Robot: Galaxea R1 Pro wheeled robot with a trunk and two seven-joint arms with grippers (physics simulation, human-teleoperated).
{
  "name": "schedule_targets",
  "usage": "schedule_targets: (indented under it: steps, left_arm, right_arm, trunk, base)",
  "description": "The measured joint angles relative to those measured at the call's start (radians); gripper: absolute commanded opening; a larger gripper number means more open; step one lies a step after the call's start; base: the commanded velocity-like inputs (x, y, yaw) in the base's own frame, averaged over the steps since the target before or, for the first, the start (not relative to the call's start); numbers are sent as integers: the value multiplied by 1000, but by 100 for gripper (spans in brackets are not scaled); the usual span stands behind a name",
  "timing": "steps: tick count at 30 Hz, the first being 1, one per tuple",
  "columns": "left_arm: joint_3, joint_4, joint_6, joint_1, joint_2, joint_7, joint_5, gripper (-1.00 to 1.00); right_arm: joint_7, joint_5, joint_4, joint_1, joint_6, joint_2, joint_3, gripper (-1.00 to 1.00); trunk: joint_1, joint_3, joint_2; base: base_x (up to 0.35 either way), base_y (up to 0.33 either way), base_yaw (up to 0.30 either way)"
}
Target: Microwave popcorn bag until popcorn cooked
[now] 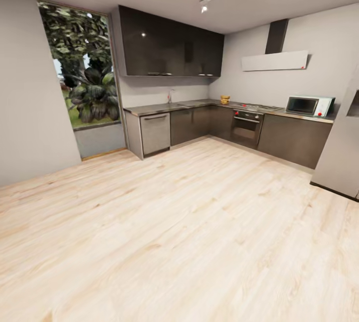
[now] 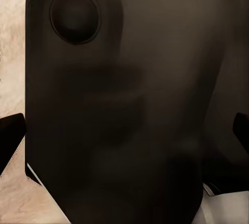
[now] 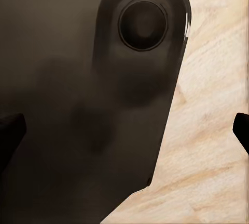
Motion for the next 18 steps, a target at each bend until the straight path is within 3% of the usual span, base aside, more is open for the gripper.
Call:
schedule_targets:
  steps: [18]
  left_arm:
    - [-1, 0, -1, 0, 0, 0, -1, 100]
  right_arm:
    - [0, 0, 0, 0, -12, 0, -1, 100]
  trunk:
    - [0, 0, 0]
  base:
    - [328, 0, -13]
